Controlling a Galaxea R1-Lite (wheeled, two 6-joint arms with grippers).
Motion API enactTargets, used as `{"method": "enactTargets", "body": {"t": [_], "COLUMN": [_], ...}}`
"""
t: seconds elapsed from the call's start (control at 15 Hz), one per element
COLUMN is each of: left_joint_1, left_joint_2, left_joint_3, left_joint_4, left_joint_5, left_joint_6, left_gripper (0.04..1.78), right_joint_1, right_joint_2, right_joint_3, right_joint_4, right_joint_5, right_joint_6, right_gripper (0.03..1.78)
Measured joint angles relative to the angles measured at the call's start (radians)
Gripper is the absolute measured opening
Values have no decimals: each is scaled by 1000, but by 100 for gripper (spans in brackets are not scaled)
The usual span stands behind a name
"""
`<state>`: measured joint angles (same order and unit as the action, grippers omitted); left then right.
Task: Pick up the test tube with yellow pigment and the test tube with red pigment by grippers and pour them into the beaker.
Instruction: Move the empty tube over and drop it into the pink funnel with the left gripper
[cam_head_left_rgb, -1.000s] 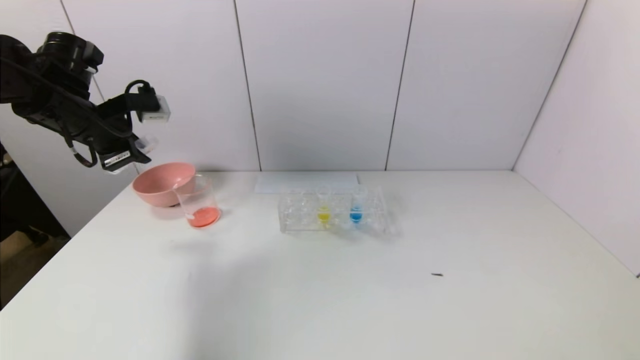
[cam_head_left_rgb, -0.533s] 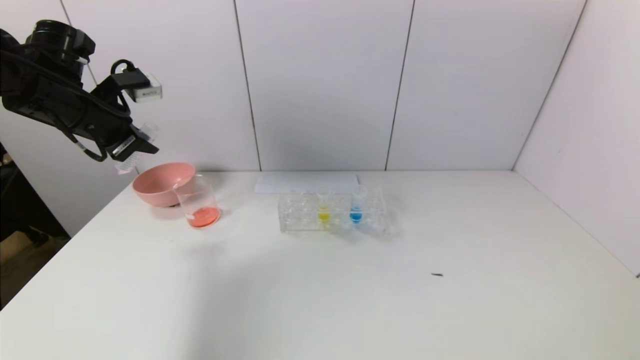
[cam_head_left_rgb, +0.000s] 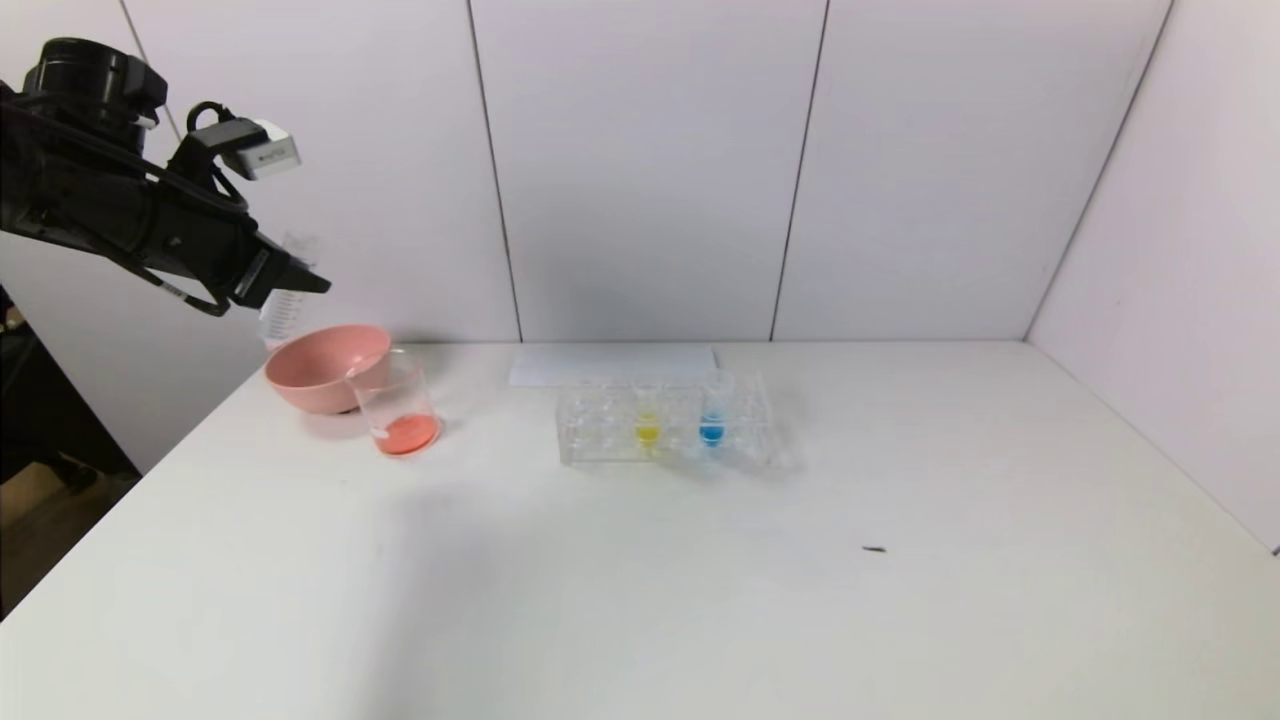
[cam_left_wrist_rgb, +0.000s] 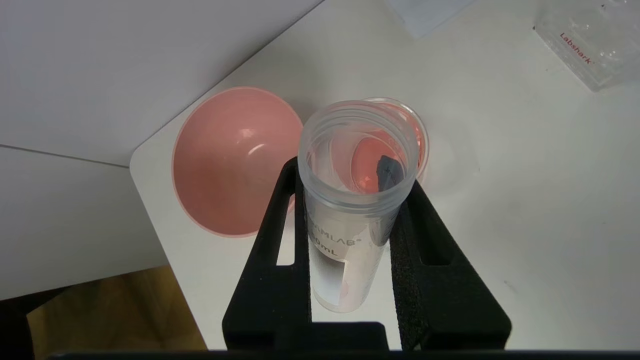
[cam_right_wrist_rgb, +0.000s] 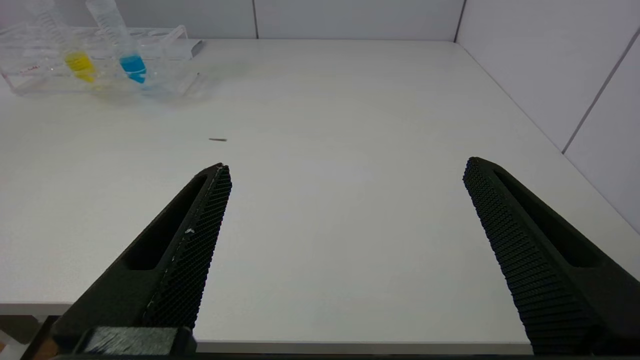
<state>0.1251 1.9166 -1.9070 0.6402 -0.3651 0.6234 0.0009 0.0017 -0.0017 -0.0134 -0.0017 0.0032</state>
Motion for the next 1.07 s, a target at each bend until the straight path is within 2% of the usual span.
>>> {"method": "enactTargets", "body": {"t": [0.33,0.87,1.07], "left_joint_1": [15,41,46], "left_joint_2": [-8,3,29], "left_joint_3": [143,257,275], "left_joint_4": [-247,-442,-524], "left_joint_5": [-22,-38,-40], "left_joint_6": [-68,-251,-274], "left_gripper": [46,46,46], "right_joint_1": [0,0,0], "right_joint_2": [0,0,0], "right_joint_3": [0,0,0], "right_joint_4": [0,0,0], "right_joint_5": [0,0,0], "right_joint_6": [0,0,0], "right_gripper": [170,170,170]}}
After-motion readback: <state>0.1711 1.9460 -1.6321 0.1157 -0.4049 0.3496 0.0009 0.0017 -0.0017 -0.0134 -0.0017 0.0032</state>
